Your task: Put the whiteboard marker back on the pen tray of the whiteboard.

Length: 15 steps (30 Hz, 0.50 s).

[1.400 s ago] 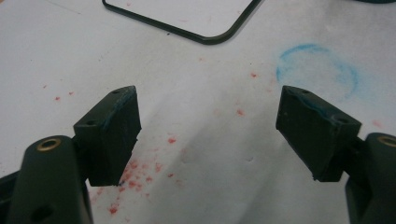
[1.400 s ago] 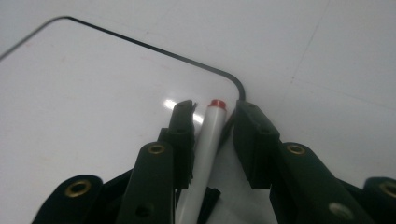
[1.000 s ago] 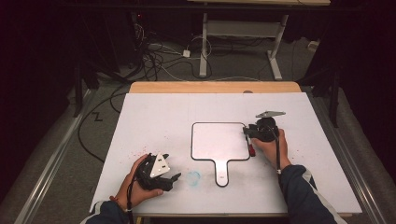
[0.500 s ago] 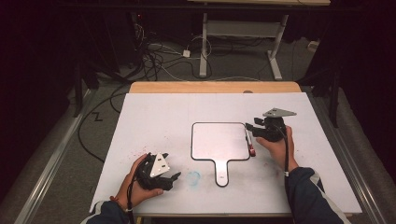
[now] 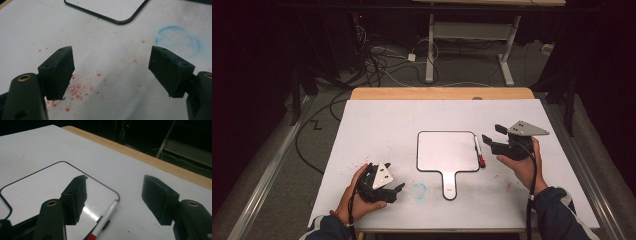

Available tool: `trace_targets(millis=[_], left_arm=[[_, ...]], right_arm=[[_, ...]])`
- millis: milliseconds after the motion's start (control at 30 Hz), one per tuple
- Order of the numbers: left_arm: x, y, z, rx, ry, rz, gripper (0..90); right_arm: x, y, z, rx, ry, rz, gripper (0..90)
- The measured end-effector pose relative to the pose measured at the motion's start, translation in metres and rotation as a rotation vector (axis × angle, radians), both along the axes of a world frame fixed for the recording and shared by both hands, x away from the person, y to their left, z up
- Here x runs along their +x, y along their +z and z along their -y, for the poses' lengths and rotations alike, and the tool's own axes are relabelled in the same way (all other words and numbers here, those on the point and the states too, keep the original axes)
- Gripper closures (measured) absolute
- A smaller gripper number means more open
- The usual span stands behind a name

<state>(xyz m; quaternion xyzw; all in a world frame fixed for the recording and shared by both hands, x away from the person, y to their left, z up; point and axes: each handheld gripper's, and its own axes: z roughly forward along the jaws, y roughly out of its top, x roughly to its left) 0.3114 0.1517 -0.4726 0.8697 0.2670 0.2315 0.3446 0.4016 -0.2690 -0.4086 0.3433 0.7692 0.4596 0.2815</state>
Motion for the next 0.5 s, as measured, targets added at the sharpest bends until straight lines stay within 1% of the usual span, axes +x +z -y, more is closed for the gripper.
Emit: trace_targets(millis=[33,67,100,133,167,233,333,400,500], left_arm=[[0.000,0.000,0.000,0.004,0.009,0.006,19.9],[0.000,0.000,0.000,0.012,0.017,0.019,19.9],[0.000,0.000,-0.001,0.012,0.021,0.023,19.9],[0.000,0.000,-0.001,0.009,0.023,0.024,19.9],[0.000,0.000,-0.001,0.008,0.024,0.026,19.9],[0.000,0.000,-0.001,0.007,0.023,0.028,19.9],[0.001,0.000,0.000,0.009,0.020,0.030,19.9],[0.001,0.000,0.000,0.008,0.018,0.030,19.9],[0.001,0.000,0.000,0.006,0.021,0.032,19.9]], right_arm=[[-0.003,0.001,0.000,0.003,0.002,0.009,36.7],[-0.005,0.002,0.000,0.001,0.006,0.015,35.7],[-0.007,0.002,0.000,-0.005,0.008,0.026,32.7],[-0.010,0.002,0.000,0.000,0.005,0.036,30.6],[-0.012,0.002,0.000,-0.002,0.012,0.043,30.7],[-0.016,0.002,-0.001,-0.022,0.021,0.056,29.3],[-0.022,0.002,-0.001,-0.035,0.040,0.066,28.7],[-0.026,0.001,0.000,-0.028,0.036,0.077,28.4],[-0.031,-0.001,0.002,-0.046,0.016,0.082,26.8]])
